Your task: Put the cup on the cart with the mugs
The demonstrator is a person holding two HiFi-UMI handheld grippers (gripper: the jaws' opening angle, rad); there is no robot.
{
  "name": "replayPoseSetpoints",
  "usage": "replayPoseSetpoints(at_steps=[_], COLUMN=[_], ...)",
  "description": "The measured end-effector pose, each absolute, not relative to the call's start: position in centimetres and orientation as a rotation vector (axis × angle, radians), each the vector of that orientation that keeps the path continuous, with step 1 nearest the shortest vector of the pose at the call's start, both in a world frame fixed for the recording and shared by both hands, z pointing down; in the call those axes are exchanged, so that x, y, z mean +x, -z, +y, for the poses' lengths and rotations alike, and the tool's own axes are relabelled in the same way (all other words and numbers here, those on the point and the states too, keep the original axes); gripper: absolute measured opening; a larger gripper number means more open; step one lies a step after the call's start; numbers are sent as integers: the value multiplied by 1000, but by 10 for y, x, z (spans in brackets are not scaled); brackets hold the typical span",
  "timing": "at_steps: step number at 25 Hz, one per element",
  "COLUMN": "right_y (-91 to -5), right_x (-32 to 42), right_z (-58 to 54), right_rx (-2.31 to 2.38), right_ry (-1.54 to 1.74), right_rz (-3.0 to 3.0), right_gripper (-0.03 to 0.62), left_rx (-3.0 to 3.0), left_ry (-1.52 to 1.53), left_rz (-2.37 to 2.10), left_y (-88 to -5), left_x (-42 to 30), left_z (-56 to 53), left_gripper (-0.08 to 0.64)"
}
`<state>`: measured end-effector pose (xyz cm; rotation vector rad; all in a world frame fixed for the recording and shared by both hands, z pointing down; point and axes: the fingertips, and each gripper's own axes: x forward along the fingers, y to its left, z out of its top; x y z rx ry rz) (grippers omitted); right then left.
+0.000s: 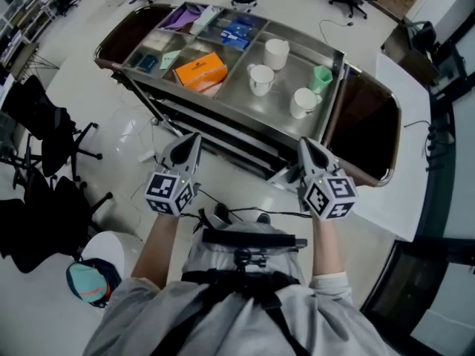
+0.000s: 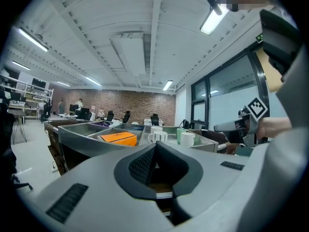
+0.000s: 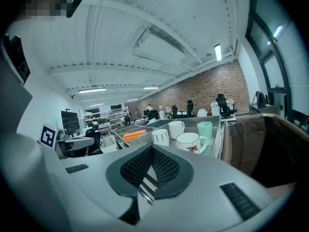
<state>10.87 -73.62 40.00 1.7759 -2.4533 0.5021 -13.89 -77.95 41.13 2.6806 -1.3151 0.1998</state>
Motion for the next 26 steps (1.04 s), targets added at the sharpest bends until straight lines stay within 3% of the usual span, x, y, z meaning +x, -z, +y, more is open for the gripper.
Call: replayPoseSetpoints(at_steps=[26], right_y=[-396], right_x=[94], right_z=[-753], right_rx=[1631], right_ry=[-436], right_rz=[-2507], right_gripper=[0], left_rx=[2651], left_ry=[-206], left_rz=[-1367], left_y=[-416], left_x=[-146], left_z=[-774], left_gripper=[3])
